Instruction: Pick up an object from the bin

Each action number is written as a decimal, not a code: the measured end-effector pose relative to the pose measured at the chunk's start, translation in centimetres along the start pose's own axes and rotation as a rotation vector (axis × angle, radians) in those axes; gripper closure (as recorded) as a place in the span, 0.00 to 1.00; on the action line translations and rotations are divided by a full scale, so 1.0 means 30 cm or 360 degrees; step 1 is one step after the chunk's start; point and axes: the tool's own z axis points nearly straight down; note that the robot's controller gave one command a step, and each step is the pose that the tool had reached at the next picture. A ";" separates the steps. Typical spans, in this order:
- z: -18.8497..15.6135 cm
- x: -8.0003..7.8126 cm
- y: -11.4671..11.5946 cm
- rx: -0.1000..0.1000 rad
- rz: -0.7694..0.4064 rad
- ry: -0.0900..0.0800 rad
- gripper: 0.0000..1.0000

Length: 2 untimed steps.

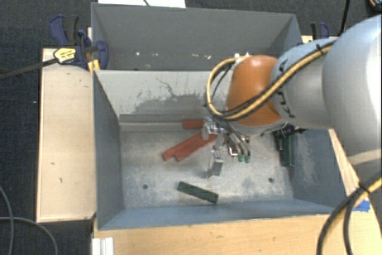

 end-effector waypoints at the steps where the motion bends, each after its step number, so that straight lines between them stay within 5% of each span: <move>1: 0.009 -0.130 0.029 0.0006 -0.0041 0.0001 0.00; 2: 0.001 -0.130 0.027 0.0007 -0.0046 -0.0001 1.00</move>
Offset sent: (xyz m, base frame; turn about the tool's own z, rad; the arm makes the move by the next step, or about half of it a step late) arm 0.0366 0.0071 -0.0036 -0.0208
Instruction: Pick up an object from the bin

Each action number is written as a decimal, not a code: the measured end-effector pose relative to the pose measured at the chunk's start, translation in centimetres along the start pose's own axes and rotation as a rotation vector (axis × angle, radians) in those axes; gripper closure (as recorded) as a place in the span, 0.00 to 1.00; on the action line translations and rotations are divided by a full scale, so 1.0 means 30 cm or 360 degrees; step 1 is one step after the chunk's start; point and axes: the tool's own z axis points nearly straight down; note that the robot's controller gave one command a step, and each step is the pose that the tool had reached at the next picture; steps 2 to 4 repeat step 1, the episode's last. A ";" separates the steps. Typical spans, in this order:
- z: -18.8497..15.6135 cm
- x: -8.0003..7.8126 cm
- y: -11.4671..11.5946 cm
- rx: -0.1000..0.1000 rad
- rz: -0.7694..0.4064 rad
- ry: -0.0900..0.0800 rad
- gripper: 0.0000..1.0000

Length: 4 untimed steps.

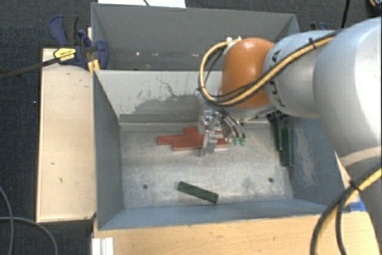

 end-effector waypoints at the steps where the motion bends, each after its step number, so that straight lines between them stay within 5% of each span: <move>1: -0.528 0.047 -0.108 0.0001 0.0027 -0.0003 1.00; 4: -0.528 0.047 -0.108 0.0001 0.0027 -0.0003 1.00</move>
Offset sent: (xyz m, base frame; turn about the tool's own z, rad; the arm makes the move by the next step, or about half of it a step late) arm -0.0166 -0.0317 0.1526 0.0142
